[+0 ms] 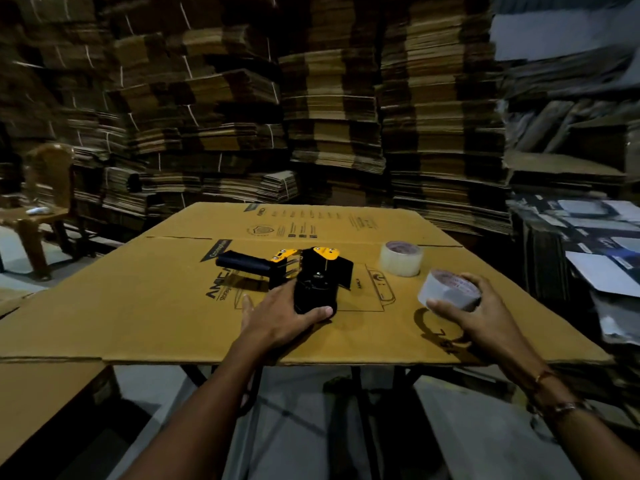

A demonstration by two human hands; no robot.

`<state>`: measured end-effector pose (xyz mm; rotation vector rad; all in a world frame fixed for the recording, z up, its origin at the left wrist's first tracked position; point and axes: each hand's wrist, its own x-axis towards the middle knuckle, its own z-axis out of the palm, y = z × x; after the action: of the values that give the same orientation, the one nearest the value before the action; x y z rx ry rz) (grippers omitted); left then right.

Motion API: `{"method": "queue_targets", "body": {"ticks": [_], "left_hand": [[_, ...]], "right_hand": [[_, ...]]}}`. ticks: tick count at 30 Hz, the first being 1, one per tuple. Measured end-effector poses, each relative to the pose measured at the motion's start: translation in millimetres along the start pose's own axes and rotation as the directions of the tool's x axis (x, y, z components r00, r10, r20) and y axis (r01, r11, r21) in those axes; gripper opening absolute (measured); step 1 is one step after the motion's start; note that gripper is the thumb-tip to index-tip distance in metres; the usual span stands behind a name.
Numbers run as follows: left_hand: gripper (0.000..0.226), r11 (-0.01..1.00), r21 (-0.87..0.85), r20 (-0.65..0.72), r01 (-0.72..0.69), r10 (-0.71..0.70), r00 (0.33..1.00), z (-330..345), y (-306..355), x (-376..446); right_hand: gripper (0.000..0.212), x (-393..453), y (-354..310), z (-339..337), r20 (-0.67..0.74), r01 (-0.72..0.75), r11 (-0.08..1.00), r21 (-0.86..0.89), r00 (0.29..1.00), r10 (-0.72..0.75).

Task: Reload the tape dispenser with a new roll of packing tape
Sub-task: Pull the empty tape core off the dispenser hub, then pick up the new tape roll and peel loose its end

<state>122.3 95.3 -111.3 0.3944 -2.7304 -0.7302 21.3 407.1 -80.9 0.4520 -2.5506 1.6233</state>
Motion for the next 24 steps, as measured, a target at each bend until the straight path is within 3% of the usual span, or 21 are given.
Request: {"method": "queue_targets", "body": {"ticks": [7, 14, 17, 19, 21, 24], "left_hand": [[0.11, 0.999, 0.044, -0.032, 0.028, -0.027, 0.999, -6, -20, 13], [0.126, 1.0, 0.0, -0.086, 0.022, -0.022, 0.996, -10, -27, 18], [0.12, 0.997, -0.077, -0.182, -0.02, 0.005, 0.983, -8, -23, 13], [0.1, 0.995, 0.083, -0.384, -0.056, 0.084, 0.919, -7, -15, 9], [0.075, 0.944, 0.312, -0.535, -0.111, 0.271, 0.8, -4, -2, 7], [0.052, 0.835, 0.406, -0.452, -0.372, 0.537, 0.712, 17, 31, 12]], "right_hand": [[0.112, 24, 23, -9, -0.047, 0.025, 0.957, -0.287, 0.998, -0.041], [0.113, 30, 31, -11, -0.031, 0.046, 0.932, -0.36, 0.998, -0.061], [0.121, 34, 30, -16, 0.026, 0.038, 0.942, -0.333, 0.999, -0.031], [0.122, 39, 25, -24, 0.053, 0.009, 0.974, -0.227, 0.999, 0.003], [0.112, 47, 19, -32, 0.028, -0.013, 0.992, -0.125, 0.999, 0.017], [0.086, 68, 9, -38, -0.011, -0.017, 0.982, -0.186, 1.0, 0.015]]}}
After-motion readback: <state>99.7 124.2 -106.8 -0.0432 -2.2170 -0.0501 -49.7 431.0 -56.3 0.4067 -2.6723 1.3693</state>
